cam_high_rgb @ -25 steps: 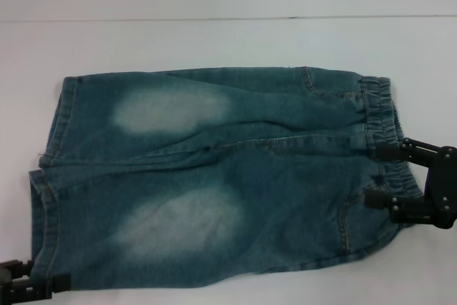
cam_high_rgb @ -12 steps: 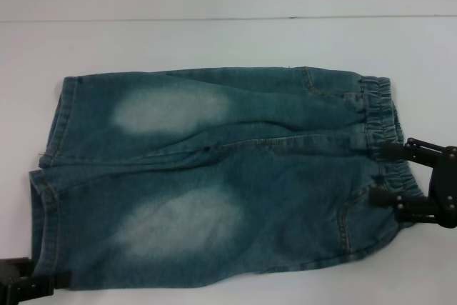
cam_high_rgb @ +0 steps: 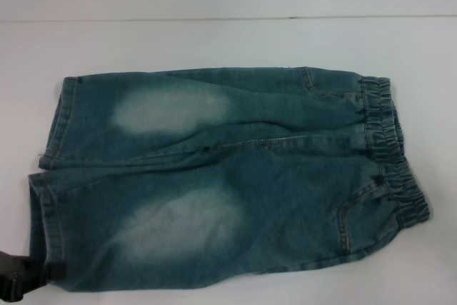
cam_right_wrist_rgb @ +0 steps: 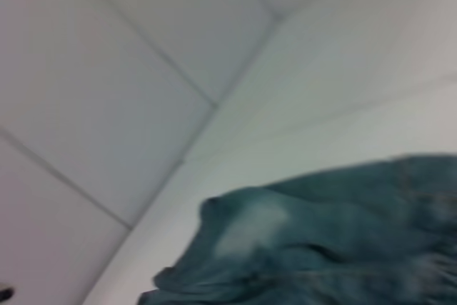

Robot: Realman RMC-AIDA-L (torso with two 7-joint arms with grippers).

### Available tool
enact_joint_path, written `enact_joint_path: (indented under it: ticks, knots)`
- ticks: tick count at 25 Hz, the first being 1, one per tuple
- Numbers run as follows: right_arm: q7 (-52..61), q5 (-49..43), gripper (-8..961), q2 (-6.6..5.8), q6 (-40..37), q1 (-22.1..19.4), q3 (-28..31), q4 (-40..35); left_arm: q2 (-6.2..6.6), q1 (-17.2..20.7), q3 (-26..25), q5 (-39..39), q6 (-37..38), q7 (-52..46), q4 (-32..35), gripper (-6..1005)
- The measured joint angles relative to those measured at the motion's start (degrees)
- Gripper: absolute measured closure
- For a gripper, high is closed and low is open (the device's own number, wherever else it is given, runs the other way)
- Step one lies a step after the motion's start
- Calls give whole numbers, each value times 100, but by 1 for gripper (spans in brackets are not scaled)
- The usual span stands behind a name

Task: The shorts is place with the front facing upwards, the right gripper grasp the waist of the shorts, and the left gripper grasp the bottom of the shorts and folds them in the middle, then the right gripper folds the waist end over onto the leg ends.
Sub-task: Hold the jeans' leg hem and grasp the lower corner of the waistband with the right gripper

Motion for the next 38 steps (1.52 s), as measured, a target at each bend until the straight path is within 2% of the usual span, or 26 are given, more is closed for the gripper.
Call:
enact_joint_path:
  ticks: [2, 3, 4, 6, 8, 14, 28, 38]
  knots:
    - [498, -191, 39, -268, 91, -22, 7, 191, -7, -18, 3, 8, 0, 1, 0, 775]
    - [726, -325, 39, -357, 168, -8, 8, 262, -10, -26, 10, 8, 3, 0, 0, 804]
    - [960, -501, 39, -433, 249, 22, 2, 316, -15, -42, 28, 8, 8, -1, 0, 842]
    - [1259, -907, 39, -503, 313, 118, 4, 312, -17, -61, 72, 8, 16, -10, 0, 919]
    - [1378, -1179, 40, -525, 281, 215, 7, 282, -23, -82, 124, 8, 18, -26, 2, 996]
    - [1441, -1477, 40, -502, 262, 451, -133, 376, -59, -182, 231, 8, 49, -100, 18, 996]
    - [1651, -1498, 39, -507, 396, 557, -156, 478, -99, -307, 269, -47, -45, -445, 52, 995]
    - [1842, -1528, 40, -499, 634, 759, -620, 456, -90, -405, 262, -51, -175, -533, 38, 994]
